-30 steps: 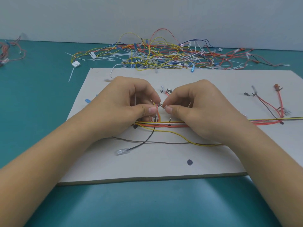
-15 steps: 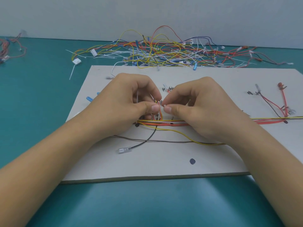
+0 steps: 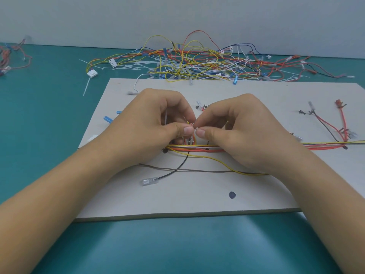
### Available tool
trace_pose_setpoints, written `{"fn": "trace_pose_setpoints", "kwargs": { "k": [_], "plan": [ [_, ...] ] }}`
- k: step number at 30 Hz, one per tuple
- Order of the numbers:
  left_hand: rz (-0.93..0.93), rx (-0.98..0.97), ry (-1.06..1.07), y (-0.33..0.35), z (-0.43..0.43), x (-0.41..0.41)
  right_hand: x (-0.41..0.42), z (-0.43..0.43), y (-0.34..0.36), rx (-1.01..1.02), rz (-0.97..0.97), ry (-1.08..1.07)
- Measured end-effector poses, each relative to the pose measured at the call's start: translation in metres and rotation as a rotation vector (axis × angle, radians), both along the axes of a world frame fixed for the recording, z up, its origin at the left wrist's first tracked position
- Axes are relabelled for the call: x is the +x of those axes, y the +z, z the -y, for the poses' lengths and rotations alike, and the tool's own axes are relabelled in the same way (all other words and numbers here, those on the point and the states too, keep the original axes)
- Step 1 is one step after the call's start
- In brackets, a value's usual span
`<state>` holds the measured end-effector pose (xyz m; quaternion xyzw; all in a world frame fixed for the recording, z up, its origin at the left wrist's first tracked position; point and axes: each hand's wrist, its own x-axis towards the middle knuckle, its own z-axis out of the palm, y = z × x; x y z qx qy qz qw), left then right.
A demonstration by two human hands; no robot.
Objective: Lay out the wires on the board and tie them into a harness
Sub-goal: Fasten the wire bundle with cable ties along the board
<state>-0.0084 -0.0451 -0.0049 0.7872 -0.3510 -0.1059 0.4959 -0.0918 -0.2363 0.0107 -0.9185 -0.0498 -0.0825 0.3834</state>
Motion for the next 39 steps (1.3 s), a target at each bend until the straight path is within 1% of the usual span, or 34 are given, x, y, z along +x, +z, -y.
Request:
{"fn": "trace_pose_setpoints", "kwargs": {
  "k": [5, 10, 15, 19, 22, 26, 30, 36, 39],
  "plan": [
    [0.025, -0.008, -0.006, 0.000, 0.001, -0.001, 0.000, 0.000, 0.000, -0.006, 0.002, -0.001],
    [0.069, 0.032, -0.016, 0.002, 0.000, -0.002, -0.001, -0.002, 0.001, -0.003, -0.005, 0.019],
    [0.159, 0.074, -0.017, 0.004, -0.002, -0.002, -0.001, -0.001, 0.000, -0.004, -0.004, 0.031],
    [0.109, 0.081, -0.065, 0.006, -0.005, -0.001, -0.001, -0.001, 0.000, -0.024, 0.014, 0.027],
    [0.107, 0.098, -0.082, 0.006, -0.006, 0.000, -0.001, 0.000, 0.000, -0.028, 0.004, 0.036],
    [0.188, 0.121, -0.054, 0.005, -0.005, 0.001, -0.001, -0.001, -0.001, -0.037, 0.014, 0.041],
    [0.205, 0.127, -0.027, 0.007, -0.003, -0.002, -0.001, -0.001, 0.000, -0.064, 0.061, 0.031],
    [0.325, 0.137, 0.017, 0.011, -0.001, -0.005, 0.001, -0.005, -0.001, -0.109, 0.105, 0.003],
    [0.343, 0.138, 0.033, 0.010, -0.001, -0.006, 0.001, -0.006, -0.003, -0.116, 0.123, -0.010]
  ]
}}
